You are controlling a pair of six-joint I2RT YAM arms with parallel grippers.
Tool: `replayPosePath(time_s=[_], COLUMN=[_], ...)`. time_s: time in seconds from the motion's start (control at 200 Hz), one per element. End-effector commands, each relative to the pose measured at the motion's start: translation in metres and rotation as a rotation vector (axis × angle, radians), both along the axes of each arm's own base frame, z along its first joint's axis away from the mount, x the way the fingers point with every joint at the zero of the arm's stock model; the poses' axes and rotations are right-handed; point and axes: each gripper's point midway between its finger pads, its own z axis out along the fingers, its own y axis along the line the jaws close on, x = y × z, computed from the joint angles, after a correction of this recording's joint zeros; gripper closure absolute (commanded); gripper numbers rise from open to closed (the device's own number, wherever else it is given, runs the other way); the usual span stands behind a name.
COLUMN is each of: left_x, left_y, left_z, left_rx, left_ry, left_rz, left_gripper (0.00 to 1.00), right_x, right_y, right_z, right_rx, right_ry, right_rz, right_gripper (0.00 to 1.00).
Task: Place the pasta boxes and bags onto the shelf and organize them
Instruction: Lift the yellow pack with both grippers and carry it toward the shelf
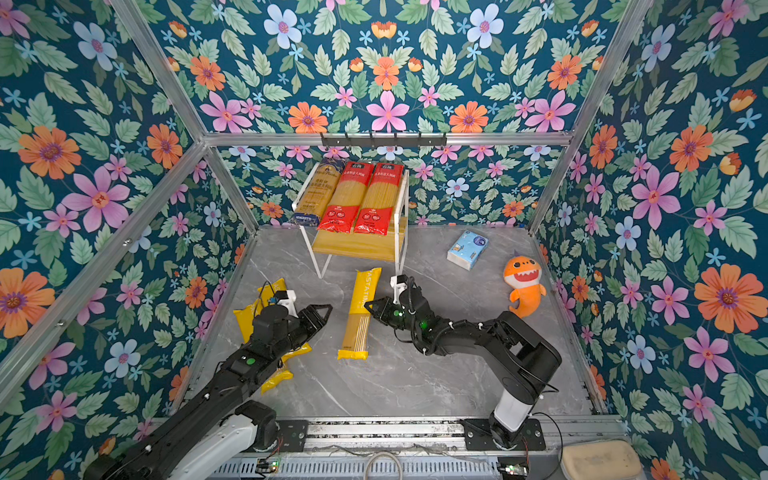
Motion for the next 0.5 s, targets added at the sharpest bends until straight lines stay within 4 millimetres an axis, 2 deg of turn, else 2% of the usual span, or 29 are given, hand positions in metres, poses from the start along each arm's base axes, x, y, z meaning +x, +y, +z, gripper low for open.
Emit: replayPosePath(time_s=[0.0,0.075,0.22,0.37,0.495], left_x=[-0.007,-0.011,-0.02,-0.018,-0.006], left_y=[-0.002,0.002,0.012,0.007,0.009], left_z=[0.015,0.016,0.012,0.033,0.041], left_rx=[-0.052,-0.088,-0.122,-0.283,-0.37], left_ry=[0.008,0.02,0.029,-0.064,-0.141], left_rz=[-0.022,0.002,0.053,0.061,0.108], left_gripper=[0.23,0.18,0.14,0.12,0.12], right_x=[0.019,0.029,0.052,0.067,0.073], right_y=[0.001,-0.001,-0.009,-0.004,0.001], right_z=[0.092,0.107,0.123,0.136,0.143], right_rx=[0.24,0.269,0.304,0.334,0.383], right_ry=[-0.213,-0.237,-0.26,-0.272,-0.251], right_rz=[-0.075,-0.127,-0.237,-0.272,-0.286], right_gripper=[1.0,1.0,1.0,1.0,1.0])
